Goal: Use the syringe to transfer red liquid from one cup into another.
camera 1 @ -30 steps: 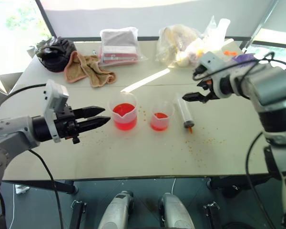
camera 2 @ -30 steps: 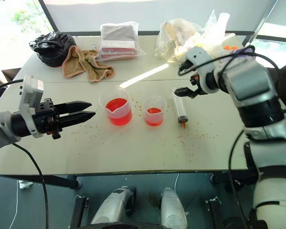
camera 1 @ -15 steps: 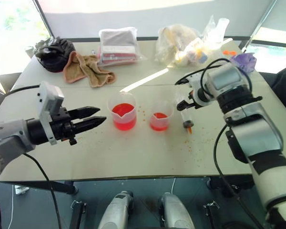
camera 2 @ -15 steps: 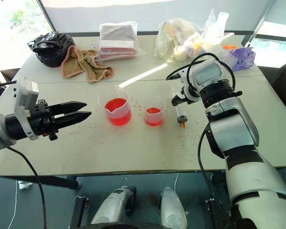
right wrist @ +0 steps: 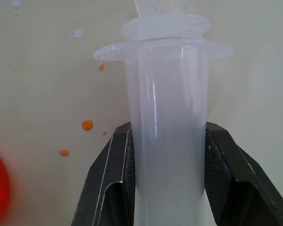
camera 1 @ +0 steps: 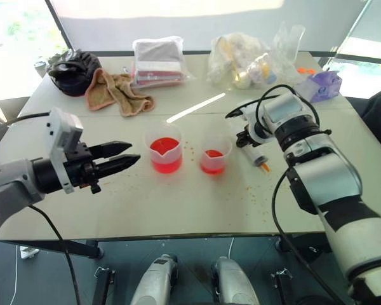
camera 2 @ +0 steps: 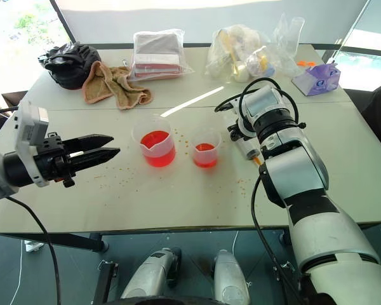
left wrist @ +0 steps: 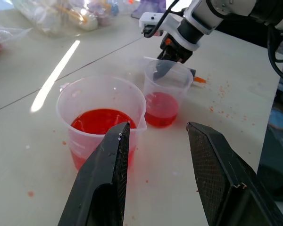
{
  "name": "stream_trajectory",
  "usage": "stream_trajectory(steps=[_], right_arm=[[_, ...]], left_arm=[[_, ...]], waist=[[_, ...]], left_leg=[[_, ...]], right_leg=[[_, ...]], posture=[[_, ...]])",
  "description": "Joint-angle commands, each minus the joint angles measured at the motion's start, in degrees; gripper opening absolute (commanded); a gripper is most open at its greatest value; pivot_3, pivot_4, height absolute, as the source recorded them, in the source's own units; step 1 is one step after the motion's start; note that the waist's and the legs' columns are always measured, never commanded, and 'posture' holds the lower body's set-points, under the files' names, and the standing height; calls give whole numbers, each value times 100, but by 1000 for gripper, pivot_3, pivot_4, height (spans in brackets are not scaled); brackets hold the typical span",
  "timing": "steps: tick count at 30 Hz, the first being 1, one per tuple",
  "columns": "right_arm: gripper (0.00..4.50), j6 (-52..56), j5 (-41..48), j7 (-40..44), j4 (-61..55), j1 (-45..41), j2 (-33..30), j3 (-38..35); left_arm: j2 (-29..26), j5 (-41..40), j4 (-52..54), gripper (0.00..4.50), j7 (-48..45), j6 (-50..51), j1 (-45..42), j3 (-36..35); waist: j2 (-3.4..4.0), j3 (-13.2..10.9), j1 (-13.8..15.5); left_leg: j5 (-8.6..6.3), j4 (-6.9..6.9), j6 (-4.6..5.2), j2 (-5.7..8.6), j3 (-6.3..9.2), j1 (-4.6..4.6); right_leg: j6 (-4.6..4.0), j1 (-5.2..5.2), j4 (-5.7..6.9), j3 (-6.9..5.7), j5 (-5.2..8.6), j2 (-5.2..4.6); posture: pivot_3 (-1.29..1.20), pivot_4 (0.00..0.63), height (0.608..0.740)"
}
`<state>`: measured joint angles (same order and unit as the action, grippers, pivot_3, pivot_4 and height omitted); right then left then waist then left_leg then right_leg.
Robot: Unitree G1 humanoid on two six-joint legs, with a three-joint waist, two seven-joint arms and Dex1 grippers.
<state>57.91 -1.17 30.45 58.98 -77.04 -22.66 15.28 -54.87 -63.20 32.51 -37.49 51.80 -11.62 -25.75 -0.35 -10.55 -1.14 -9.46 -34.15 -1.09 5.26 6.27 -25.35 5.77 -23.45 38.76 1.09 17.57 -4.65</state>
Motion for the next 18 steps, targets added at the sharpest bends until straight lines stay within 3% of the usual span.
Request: stream_trajectory(steps=[1,5,9,13,15,18], right_arm=[[1318,-1512,73,-606,-1097,-44,-434,-798],[1318,-2159,1092,-262,-2168,-178,-302,-1989],[1318,-2344,1904,45,-3185,-28,161,-2536],[1318,-2281,3134,823,-4720,642,1095,-2580],[1318,-2218,3482,803,-5078,891,1523,-2565],[1318,-2763,3307,1035,-5351,1356,1880,-2101]], left_arm=[[-154,-92,-169,2004,-45,-65,-301,-140],[-262,-245,-760,2004,-46,-32,-974,-211],[-328,-241,-1181,2004,-110,-9,-1508,-109],[-459,-289,-1672,2004,-148,93,-2176,-68],[-543,-298,-1773,2004,-181,164,-2327,-77],[-642,-330,-1840,2004,-209,270,-2454,-134]], waist=[[2,-2,14],[2,-3,-33],[0,-2,-158],[-1,-1,-184],[-1,-1,-187],[-2,0,-141]], left_leg=[[0,0,0,1,-1,-1],[0,5,0,-4,-2,0],[0,7,0,-10,-1,5],[1,3,-1,-13,0,8],[2,2,-2,-13,0,7],[3,0,-3,-10,1,7]], right_leg=[[1,0,0,0,-1,-1],[3,-3,1,0,-1,6],[3,0,12,0,-1,11],[3,-4,28,1,-1,14],[3,-7,35,1,-1,13],[3,-8,38,3,-1,10]], posture=[[0,150,736],[0,150,736],[0,150,736],[0,150,736],[0,150,736],[0,150,736]])
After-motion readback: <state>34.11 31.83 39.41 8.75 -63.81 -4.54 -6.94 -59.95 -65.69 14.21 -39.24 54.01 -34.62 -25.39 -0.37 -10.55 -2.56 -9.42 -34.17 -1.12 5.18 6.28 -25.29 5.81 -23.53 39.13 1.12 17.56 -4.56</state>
